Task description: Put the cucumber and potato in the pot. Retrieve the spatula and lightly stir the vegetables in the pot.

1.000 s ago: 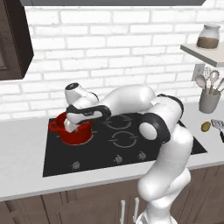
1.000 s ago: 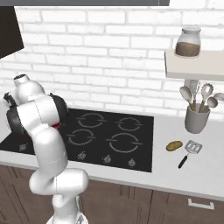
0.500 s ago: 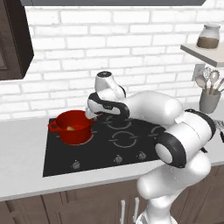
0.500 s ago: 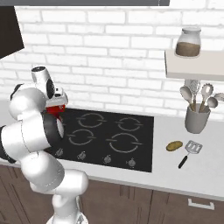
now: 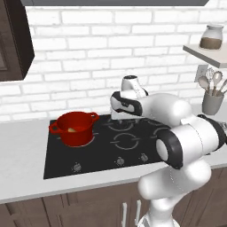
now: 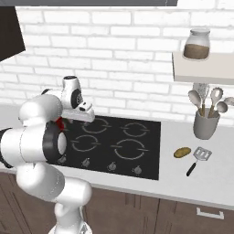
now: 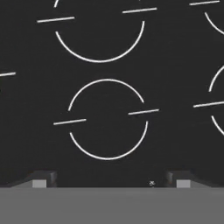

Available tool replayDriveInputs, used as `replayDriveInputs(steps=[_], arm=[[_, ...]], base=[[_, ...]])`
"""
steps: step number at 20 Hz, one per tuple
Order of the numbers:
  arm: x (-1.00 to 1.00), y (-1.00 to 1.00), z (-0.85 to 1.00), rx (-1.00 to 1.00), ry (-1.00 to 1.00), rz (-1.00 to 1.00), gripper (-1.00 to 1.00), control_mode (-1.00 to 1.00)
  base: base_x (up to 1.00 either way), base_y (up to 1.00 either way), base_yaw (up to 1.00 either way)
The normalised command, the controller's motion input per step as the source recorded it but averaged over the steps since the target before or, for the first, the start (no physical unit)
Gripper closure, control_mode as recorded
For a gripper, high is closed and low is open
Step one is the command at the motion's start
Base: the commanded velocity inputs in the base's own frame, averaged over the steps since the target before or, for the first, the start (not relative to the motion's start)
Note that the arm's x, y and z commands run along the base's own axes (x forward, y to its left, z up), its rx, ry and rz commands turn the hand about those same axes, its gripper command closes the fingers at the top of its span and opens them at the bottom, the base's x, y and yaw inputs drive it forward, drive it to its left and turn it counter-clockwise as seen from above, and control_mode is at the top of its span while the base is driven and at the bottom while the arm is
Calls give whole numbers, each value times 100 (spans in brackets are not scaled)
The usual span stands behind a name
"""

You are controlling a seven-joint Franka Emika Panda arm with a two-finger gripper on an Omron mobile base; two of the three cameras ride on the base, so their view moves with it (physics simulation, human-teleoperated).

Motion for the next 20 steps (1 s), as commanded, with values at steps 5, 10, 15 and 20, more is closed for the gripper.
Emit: replayDriveInputs(steps=[5,10,15,20], arm=[[16,-98,-43,-4,13,-36,-100,-100],[9,-98,-39,-4,0,-17,-100,-100],[-45,-100,-23,-1,0,-33,-100,-100],[-25,-100,-1,0,6,-20,-100,-100]], base=[[0,0,0],[0,0,0],[0,0,0],[0,0,0]])
